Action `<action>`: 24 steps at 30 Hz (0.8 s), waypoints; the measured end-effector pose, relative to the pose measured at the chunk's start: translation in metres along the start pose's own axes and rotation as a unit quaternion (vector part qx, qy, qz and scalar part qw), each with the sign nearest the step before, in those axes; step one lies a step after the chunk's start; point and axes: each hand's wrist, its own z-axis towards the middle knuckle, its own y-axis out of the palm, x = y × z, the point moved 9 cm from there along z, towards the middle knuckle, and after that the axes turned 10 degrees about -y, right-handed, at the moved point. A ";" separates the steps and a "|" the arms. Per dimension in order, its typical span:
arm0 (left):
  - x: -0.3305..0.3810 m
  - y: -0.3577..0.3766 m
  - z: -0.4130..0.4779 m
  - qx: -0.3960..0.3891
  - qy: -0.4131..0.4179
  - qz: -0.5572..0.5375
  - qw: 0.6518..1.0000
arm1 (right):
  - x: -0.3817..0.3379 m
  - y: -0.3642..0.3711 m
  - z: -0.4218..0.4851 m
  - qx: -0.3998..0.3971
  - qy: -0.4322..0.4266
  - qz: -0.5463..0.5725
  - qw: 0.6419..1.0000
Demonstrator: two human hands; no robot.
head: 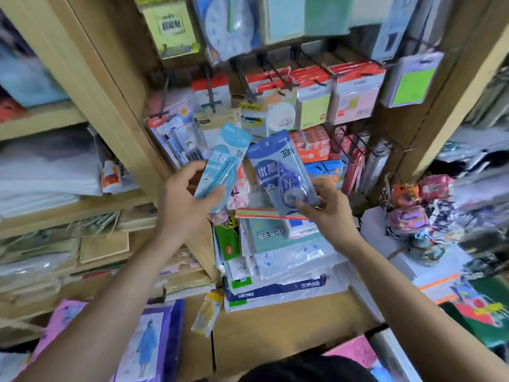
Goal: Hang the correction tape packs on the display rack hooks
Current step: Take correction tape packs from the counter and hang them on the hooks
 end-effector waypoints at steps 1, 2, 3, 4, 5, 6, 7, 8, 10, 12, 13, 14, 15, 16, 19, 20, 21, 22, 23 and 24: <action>0.015 -0.001 0.009 0.006 0.020 -0.001 1.000 | -0.008 -0.009 0.009 0.006 -0.016 -0.008 1.000; 0.028 -0.004 0.017 0.014 0.038 -0.001 0.999 | -0.016 -0.019 0.018 0.013 -0.033 -0.017 0.999; 0.042 -0.007 0.025 0.021 0.058 -0.002 0.998 | -0.024 -0.028 0.027 0.018 -0.053 -0.024 0.998; 0.056 -0.010 0.033 0.026 0.076 -0.003 0.997 | -0.034 -0.037 0.037 0.026 -0.072 -0.031 0.997; 0.069 -0.014 0.041 0.033 0.092 -0.004 0.995 | -0.044 -0.046 0.046 0.033 -0.088 -0.035 0.995; 0.083 -0.018 0.048 0.041 0.104 -0.007 0.994 | -0.056 -0.054 0.055 0.042 -0.101 -0.031 0.994; 0.097 -0.023 0.054 0.046 0.114 -0.011 0.992 | -0.069 -0.062 0.065 0.050 -0.113 -0.015 0.992; 0.110 -0.027 0.060 0.050 0.122 -0.016 0.991 | -0.082 -0.069 0.074 0.056 -0.126 0.003 0.991; 0.139 -0.035 0.070 0.054 0.144 -0.027 0.988 | -0.109 -0.083 0.093 0.071 -0.160 0.012 0.984; 0.165 -0.044 0.078 0.060 0.169 -0.037 0.983 | -0.134 -0.095 0.112 0.078 -0.193 0.012 0.978; 0.177 -0.048 0.082 0.065 0.179 -0.041 0.981 | -0.144 -0.100 0.120 0.083 -0.204 0.020 0.975; 0.188 -0.053 0.085 0.075 0.190 -0.046 0.978 | -0.154 -0.106 0.128 0.086 -0.214 0.025 0.973; 0.199 -0.059 0.088 0.088 0.200 -0.050 0.975 | -0.166 -0.110 0.135 0.087 -0.227 0.023 0.970; 0.209 -0.064 0.091 0.099 0.208 -0.054 0.972 | -0.177 -0.113 0.142 0.088 -0.241 0.022 0.966; 0.236 -0.078 0.099 0.128 0.236 -0.070 0.961 | -0.213 -0.125 0.160 0.107 -0.283 0.027 0.953; 0.245 -0.084 0.102 0.137 0.245 -0.076 0.957 | -0.224 -0.129 0.166 0.118 -0.294 0.022 0.948; 0.253 -0.089 0.104 0.144 0.253 -0.080 0.953 | -0.235 -0.133 0.171 0.127 -0.305 0.012 0.944; 0.262 -0.094 0.107 0.153 0.261 -0.081 0.950 | -0.246 -0.136 0.176 0.134 -0.317 0.001 0.939; 0.271 -0.099 0.110 0.164 0.270 -0.077 0.946 | -0.256 -0.140 0.182 0.140 -0.327 -0.012 0.935; 0.281 -0.104 0.112 0.175 0.279 -0.071 0.942 | -0.263 -0.145 0.189 0.146 -0.334 -0.018 0.931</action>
